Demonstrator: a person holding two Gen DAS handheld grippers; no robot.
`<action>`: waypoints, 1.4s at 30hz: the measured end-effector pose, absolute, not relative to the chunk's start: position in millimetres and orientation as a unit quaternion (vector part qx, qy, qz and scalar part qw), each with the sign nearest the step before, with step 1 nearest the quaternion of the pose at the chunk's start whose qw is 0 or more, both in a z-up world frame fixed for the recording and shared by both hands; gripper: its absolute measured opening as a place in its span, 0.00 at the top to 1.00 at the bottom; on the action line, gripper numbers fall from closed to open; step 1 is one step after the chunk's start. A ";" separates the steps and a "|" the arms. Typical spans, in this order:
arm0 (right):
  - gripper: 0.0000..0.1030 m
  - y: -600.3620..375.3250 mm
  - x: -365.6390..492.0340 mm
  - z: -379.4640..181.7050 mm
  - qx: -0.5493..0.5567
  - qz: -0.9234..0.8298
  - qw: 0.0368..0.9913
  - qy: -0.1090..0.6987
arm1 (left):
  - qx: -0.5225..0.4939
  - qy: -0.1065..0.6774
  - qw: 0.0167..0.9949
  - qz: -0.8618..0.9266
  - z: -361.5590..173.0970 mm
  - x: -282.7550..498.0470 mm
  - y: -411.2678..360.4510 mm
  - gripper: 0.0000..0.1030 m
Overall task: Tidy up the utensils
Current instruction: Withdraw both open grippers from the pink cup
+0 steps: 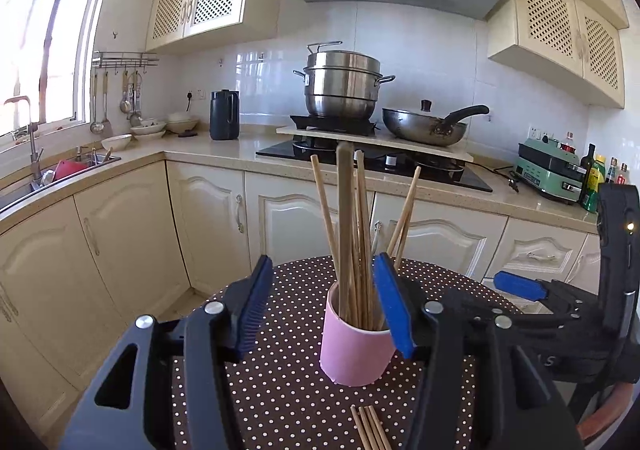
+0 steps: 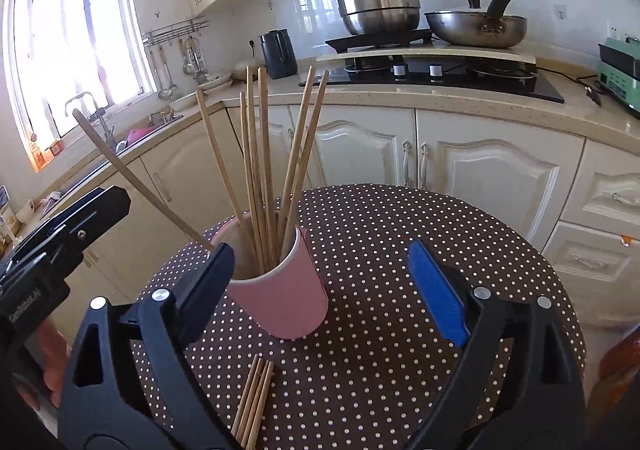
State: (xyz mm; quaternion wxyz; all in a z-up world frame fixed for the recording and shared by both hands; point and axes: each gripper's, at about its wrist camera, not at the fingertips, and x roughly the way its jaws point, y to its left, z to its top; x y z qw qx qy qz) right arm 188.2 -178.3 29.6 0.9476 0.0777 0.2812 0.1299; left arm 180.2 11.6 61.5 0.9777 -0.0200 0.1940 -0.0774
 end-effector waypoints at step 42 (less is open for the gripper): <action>0.07 -146.0 125.7 -77.3 0.038 0.105 0.888 0.447 | -0.052 0.334 0.938 -0.080 -53.8 113.8 29.4 0.38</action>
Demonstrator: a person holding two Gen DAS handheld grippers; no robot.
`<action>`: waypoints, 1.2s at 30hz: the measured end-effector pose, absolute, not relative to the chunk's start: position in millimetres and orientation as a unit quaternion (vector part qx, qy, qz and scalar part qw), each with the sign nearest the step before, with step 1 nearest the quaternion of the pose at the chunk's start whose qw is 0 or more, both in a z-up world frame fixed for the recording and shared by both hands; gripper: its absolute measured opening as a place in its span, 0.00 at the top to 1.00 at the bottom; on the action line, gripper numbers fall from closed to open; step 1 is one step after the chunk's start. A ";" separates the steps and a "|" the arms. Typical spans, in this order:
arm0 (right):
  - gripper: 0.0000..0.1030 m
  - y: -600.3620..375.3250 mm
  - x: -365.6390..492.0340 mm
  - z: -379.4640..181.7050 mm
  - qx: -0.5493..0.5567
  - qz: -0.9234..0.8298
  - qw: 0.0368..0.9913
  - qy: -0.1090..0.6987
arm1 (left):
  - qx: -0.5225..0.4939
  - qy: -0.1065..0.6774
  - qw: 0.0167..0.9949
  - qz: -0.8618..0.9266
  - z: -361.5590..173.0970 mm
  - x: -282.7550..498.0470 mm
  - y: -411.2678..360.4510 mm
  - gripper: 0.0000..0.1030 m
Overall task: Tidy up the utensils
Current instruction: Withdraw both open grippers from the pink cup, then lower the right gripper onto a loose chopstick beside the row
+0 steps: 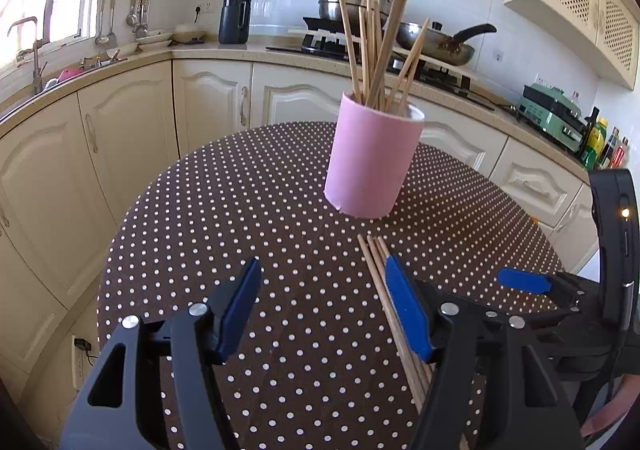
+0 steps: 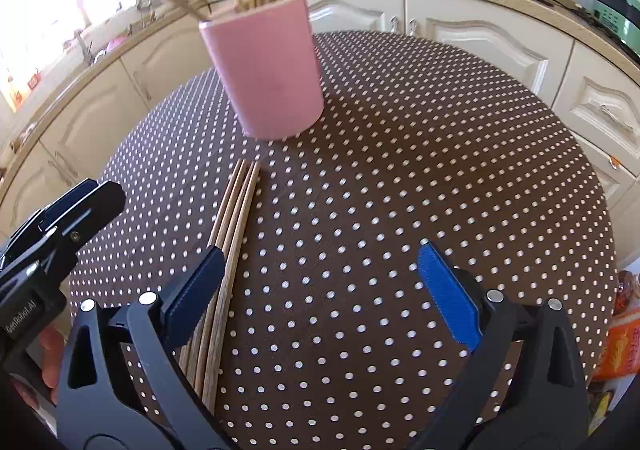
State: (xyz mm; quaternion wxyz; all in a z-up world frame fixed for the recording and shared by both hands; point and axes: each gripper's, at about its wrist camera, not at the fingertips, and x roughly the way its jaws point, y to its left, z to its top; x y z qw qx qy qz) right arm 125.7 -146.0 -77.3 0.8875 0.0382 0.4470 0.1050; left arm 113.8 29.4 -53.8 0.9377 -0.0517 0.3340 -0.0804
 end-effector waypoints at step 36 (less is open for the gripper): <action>0.93 -116.8 130.5 -83.1 -0.037 0.175 0.884 0.433 | -0.058 0.412 0.901 -0.122 -79.8 120.7 20.3 0.38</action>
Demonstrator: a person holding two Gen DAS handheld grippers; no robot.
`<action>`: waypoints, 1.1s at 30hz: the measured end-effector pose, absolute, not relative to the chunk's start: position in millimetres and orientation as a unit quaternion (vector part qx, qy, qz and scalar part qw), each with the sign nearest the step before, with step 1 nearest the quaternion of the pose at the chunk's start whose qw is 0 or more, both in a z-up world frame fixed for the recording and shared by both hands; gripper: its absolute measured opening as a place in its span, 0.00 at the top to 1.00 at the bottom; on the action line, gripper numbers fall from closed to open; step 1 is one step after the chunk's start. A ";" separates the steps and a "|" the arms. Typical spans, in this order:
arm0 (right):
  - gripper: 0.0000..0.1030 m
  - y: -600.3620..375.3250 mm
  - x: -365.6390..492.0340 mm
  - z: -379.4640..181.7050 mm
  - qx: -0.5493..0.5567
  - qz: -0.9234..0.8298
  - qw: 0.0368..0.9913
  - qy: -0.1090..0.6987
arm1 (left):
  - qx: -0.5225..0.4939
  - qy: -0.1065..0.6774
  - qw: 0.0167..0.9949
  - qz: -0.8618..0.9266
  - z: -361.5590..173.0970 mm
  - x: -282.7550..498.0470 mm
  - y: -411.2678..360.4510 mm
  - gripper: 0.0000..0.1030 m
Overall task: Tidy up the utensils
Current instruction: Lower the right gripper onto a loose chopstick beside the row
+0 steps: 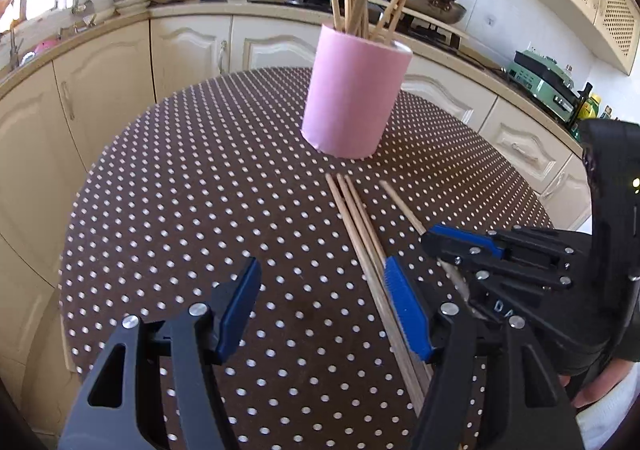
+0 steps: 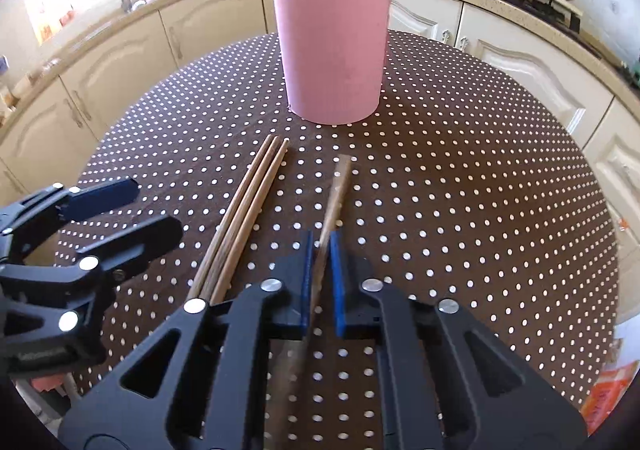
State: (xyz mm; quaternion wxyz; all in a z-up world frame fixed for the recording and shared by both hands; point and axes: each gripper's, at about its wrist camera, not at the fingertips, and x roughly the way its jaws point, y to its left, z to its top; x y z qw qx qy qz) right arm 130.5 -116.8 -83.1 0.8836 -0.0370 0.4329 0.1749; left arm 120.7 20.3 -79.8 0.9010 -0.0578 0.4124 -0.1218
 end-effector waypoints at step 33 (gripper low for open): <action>0.93 -162.6 131.2 -85.4 0.095 0.190 0.876 0.433 | -0.033 0.470 0.879 0.075 -88.5 162.9 -22.7 0.41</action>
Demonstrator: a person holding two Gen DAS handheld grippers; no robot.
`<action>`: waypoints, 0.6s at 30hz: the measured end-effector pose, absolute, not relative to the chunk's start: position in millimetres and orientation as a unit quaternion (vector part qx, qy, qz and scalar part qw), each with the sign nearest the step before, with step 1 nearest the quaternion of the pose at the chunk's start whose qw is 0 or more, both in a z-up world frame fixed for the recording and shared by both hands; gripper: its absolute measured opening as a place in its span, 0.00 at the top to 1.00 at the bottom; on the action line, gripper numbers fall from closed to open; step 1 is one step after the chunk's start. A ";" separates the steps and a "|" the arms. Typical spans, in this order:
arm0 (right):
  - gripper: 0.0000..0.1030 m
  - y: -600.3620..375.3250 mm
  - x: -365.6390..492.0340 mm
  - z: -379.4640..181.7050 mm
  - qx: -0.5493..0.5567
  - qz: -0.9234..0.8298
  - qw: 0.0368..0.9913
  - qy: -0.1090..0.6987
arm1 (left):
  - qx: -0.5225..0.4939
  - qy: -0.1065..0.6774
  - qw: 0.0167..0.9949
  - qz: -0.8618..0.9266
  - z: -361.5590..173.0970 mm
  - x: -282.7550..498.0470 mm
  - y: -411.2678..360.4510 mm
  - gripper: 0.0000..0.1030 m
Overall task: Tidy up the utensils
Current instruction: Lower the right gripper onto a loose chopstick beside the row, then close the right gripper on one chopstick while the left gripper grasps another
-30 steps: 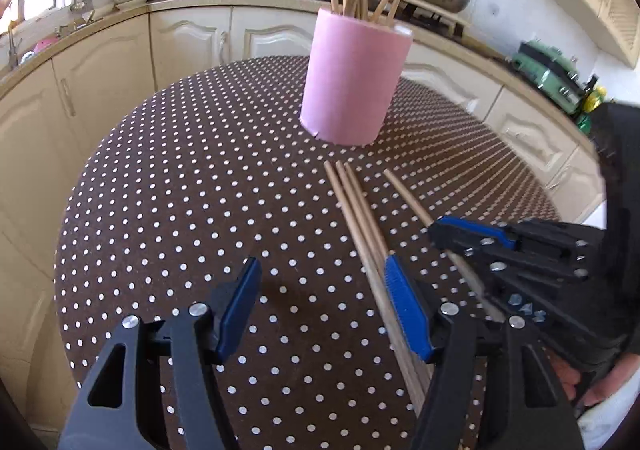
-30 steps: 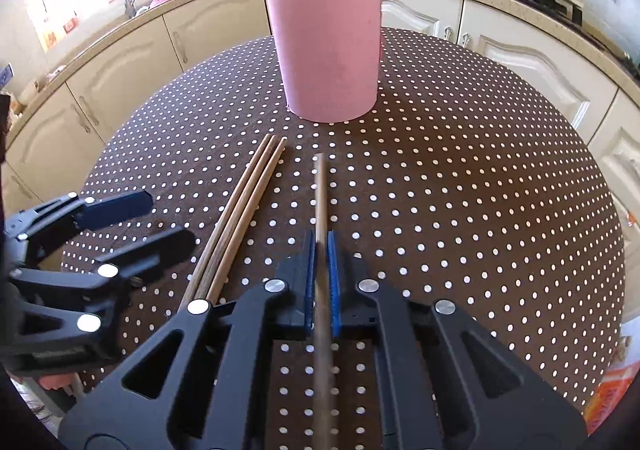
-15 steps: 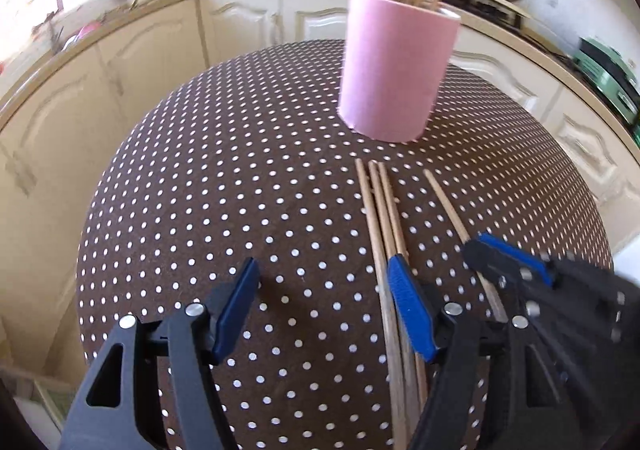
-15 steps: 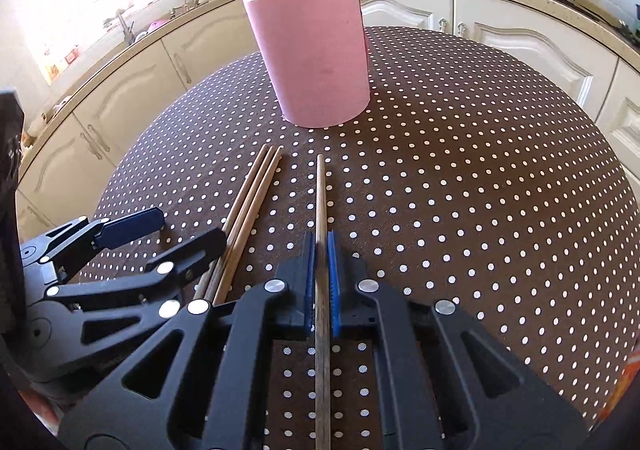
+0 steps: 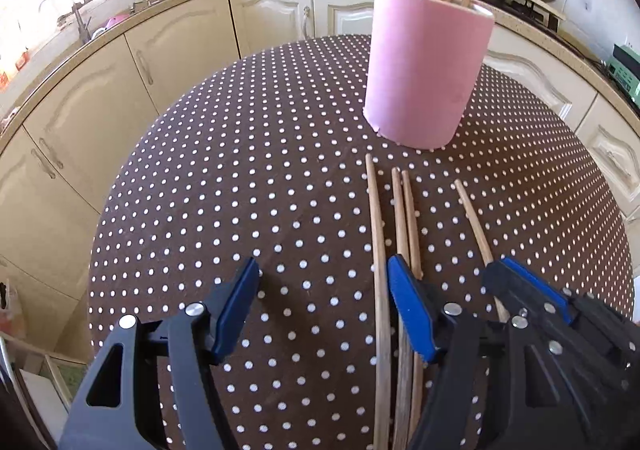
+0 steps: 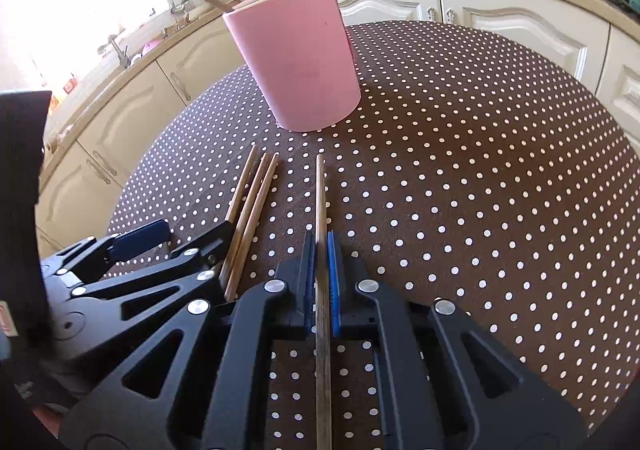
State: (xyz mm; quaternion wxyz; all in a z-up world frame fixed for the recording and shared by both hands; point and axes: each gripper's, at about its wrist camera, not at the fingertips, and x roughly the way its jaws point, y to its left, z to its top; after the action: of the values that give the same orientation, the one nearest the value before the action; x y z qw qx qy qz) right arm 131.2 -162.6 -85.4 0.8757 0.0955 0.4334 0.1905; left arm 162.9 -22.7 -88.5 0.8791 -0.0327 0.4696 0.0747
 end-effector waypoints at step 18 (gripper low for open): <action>0.93 -168.6 104.7 -80.8 0.097 0.176 0.870 0.450 | -0.036 0.455 0.890 -0.026 -89.0 124.4 0.5 0.93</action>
State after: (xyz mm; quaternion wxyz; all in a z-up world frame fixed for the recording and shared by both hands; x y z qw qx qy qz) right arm 104.7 -168.6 -80.8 0.8703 0.0973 0.4497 0.1760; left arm 124.4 0.5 -89.0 0.8896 -0.0359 0.4547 -0.0259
